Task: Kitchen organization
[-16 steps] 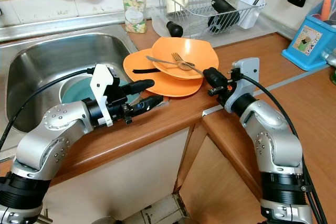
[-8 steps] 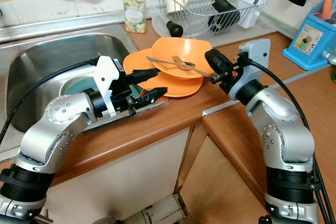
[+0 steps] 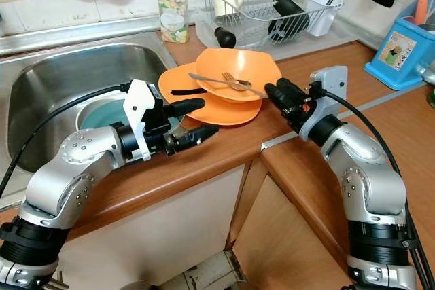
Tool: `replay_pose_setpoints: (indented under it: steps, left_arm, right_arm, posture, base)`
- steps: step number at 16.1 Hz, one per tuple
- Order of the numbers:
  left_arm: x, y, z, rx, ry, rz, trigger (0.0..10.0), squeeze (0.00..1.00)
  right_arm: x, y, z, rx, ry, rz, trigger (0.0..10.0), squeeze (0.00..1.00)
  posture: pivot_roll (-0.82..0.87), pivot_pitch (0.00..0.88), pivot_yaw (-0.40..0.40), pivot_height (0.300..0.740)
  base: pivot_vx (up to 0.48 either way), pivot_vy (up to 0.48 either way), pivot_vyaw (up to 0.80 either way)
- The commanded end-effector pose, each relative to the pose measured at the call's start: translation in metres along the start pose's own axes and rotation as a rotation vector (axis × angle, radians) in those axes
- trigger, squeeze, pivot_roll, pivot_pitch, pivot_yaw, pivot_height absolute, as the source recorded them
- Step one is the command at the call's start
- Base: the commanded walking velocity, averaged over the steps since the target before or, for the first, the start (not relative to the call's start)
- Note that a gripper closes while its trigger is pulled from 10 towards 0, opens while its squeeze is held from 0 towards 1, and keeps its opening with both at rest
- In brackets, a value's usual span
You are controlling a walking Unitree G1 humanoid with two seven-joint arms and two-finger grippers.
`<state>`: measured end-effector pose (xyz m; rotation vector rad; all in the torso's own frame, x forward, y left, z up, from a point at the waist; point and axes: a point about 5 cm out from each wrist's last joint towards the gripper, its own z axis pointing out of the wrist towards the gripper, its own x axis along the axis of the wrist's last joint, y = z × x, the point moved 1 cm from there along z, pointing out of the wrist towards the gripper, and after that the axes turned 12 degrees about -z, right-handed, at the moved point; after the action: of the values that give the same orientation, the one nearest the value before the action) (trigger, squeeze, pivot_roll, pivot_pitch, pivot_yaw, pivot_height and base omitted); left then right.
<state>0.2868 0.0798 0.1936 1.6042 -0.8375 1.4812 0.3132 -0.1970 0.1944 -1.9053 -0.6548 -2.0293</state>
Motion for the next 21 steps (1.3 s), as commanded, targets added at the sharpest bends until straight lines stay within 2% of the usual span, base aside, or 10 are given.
replay_pose_setpoints:
  steps: [1,3,4,7,9,10,11,12,13,21]
  left_arm:
    - [0.001,0.004,0.0,-0.016,-0.01,0.011,10.0,1.0]
    - [0.0,0.004,0.0,-0.01,-0.013,0.018,10.0,1.0]
    - [-0.001,0.003,0.0,-0.011,-0.022,0.03,10.0,0.0]
    - [0.0,0.003,0.001,-0.011,-0.022,0.036,10.0,0.0]
    - [0.0,0.004,0.0,-0.009,-0.02,0.036,10.0,0.0]
    - [-0.001,0.004,0.0,-0.008,-0.021,0.036,10.0,0.0]
    - [-0.001,0.004,-0.001,-0.007,-0.021,0.037,10.0,0.0]
    - [-0.001,0.004,0.0,-0.006,-0.021,0.037,10.0,0.0]
    - [-0.001,0.004,0.0,-0.005,-0.019,0.037,10.0,0.0]
    - [0.0,0.004,0.0,-0.008,-0.017,0.042,10.0,0.0]
  right_arm:
    - [-0.003,-0.001,0.0,0.024,-0.012,-0.01,10.0,1.0]
    - [-0.007,0.001,0.004,0.011,-0.035,-0.035,10.0,1.0]
    - [-0.012,0.002,0.009,0.009,-0.063,-0.053,10.0,0.0]
    - [-0.019,0.002,0.015,0.017,-0.103,-0.05,10.0,0.0]
    - [-0.019,0.003,0.017,0.016,-0.092,-0.033,10.0,0.0]
    - [-0.018,0.003,0.018,0.022,-0.081,-0.025,6.0,0.0]
    - [-0.018,0.003,0.019,0.029,-0.077,-0.023,3.7,0.0]
    - [-0.017,0.003,0.019,0.032,-0.075,-0.021,0.7,0.0]
    - [-0.017,0.004,0.019,0.036,-0.072,-0.019,0.0,0.0]
    - [-0.016,0.005,0.017,0.039,-0.06,-0.023,0.0,0.0]
  posture:
    - [-0.21,0.0,-0.003,0.74]
    - [-0.21,0.0,-0.001,0.74]
    - [-0.21,0.0,-0.002,0.74]
    - [-0.21,0.0,-0.007,0.74]
    - [-0.21,0.0,-0.008,0.74]
    - [-0.21,0.0,-0.009,0.74]
    - [-0.21,0.0,-0.011,0.74]
    - [-0.2,0.0,-0.012,0.74]
    - [-0.2,0.0,-0.012,0.74]
    - [-0.21,0.0,-0.012,0.74]
  base:
    - [0.0,0.0,0.0]
    - [0.0,0.0,0.0]
    - [0.0,0.0,0.0]
    - [0.0,0.0,0.0]
    - [0.0,0.0,0.0]
    - [0.0,0.0,0.0]
    - [0.0,0.0,0.0]
    - [0.0,0.0,0.0]
    - [0.0,0.0,0.0]
    - [0.0,0.0,0.0]
